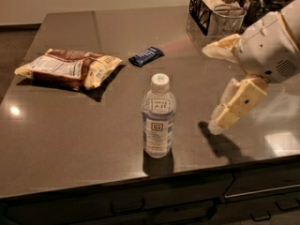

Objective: Move blue plastic bottle near brown chip bag

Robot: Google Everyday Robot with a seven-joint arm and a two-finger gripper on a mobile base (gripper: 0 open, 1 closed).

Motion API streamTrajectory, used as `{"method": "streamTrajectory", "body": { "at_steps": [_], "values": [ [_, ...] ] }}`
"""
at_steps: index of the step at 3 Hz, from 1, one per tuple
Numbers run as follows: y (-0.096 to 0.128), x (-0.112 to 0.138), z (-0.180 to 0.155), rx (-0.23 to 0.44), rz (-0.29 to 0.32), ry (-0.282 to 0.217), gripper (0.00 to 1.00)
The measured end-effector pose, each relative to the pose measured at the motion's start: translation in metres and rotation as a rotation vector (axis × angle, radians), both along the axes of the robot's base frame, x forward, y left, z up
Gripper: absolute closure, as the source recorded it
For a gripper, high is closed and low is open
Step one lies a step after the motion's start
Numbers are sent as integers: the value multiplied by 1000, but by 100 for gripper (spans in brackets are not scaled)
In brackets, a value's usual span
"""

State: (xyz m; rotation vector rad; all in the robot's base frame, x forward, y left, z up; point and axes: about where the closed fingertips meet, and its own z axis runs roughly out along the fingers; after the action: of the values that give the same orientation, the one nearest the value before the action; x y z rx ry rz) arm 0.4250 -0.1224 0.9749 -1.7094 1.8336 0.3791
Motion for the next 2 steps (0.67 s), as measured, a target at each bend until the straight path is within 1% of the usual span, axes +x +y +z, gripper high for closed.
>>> {"method": "streamTrajectory", "body": {
  "at_steps": [1, 2],
  "values": [
    [42, -13, 2, 115, 110, 0, 0],
    [66, -20, -2, 160, 160, 9, 0]
  ]
}}
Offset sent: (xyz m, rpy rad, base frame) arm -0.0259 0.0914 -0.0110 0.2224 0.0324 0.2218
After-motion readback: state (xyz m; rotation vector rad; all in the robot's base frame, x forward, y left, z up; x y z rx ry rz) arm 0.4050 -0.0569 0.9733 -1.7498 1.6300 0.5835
